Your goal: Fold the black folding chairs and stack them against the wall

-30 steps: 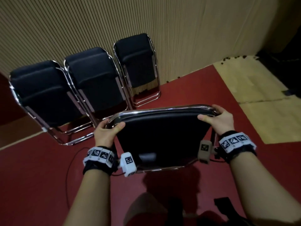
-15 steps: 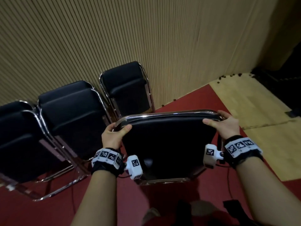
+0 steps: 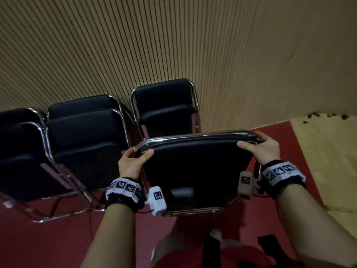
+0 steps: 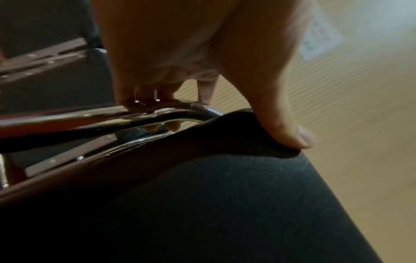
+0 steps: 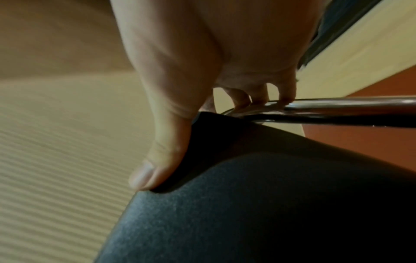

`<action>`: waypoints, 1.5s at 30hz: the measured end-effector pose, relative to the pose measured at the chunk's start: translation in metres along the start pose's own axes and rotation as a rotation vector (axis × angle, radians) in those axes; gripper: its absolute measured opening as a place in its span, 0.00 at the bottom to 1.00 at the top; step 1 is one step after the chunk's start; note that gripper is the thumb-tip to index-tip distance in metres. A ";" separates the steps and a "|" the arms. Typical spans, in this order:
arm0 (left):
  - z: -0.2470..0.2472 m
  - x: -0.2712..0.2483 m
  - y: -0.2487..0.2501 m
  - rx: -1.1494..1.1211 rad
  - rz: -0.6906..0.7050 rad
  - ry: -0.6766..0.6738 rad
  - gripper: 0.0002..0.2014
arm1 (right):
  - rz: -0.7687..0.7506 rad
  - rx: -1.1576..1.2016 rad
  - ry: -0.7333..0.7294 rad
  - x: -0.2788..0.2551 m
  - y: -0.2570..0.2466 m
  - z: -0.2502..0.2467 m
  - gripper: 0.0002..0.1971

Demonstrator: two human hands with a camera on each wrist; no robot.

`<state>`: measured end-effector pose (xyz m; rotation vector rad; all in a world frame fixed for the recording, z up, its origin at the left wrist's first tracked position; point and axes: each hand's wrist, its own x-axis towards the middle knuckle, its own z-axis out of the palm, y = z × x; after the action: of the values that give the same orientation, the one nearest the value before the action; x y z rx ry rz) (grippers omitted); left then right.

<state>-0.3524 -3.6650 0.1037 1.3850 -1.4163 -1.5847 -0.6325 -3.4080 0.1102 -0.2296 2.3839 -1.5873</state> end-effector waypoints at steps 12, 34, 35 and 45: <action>0.052 0.142 0.015 -0.022 -0.083 0.110 0.27 | 0.063 -0.012 -0.220 0.170 -0.034 0.114 0.21; 0.089 0.347 0.000 0.026 -0.317 0.204 0.38 | 0.172 -0.284 -0.284 0.329 -0.036 0.265 0.47; 0.091 0.352 -0.002 0.036 -0.327 0.204 0.39 | 0.181 -0.295 -0.293 0.334 -0.035 0.269 0.47; 0.111 0.399 0.001 0.020 -0.323 0.203 0.26 | 0.206 -0.382 -0.334 0.373 -0.039 0.307 0.45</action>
<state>-0.5680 -3.9927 -0.0295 1.8027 -1.1336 -1.5706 -0.8943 -3.7962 -0.0160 -0.2864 2.3326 -0.9149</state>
